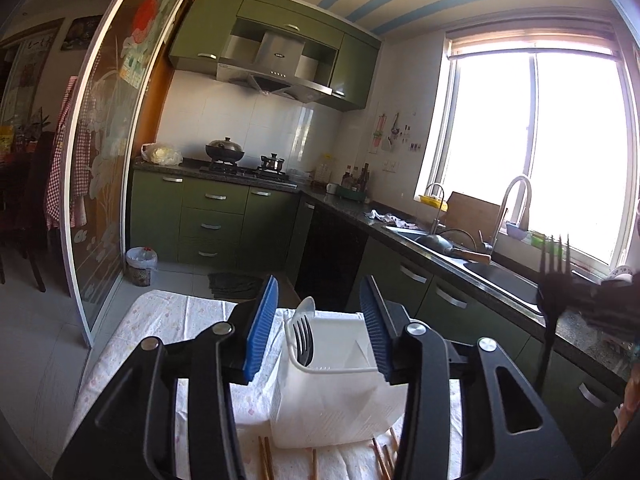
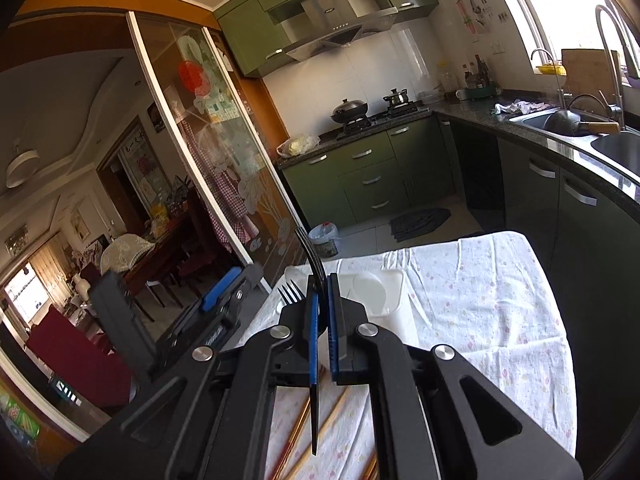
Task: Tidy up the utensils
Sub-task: 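Lift both black forks and drop them into the white holder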
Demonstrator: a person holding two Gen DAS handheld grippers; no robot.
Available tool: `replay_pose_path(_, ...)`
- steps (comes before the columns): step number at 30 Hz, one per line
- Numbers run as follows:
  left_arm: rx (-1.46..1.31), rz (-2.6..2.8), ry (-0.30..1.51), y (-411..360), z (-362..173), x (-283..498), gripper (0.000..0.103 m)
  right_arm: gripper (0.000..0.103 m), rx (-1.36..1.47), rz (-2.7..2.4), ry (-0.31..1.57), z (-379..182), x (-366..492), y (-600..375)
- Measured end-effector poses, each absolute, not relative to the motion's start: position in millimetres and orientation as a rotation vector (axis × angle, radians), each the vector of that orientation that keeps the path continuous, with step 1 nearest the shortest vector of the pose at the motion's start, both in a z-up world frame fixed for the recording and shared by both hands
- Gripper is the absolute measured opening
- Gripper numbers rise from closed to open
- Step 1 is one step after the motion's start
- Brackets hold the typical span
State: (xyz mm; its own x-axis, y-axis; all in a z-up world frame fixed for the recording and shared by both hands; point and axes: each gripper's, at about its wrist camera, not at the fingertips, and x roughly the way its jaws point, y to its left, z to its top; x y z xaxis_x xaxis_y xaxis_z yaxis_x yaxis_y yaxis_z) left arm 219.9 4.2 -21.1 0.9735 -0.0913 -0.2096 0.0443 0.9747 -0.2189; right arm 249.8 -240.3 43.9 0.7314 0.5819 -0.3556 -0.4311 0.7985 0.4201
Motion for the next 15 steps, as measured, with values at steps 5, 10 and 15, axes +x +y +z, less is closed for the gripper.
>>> replay_pose_path(5,-0.176,-0.07,0.192,5,-28,202,0.041,0.005,0.319,0.458,0.325,69,271,-232)
replay_pose_path(10,-0.168,-0.079,0.167,9,-23,189,0.044,0.005,0.268,0.389,0.241,76,302,-211)
replay_pose_path(15,-0.146,-0.07,0.155,14,-24,180,0.045,0.005,0.227,0.373,0.275,56,330,-190)
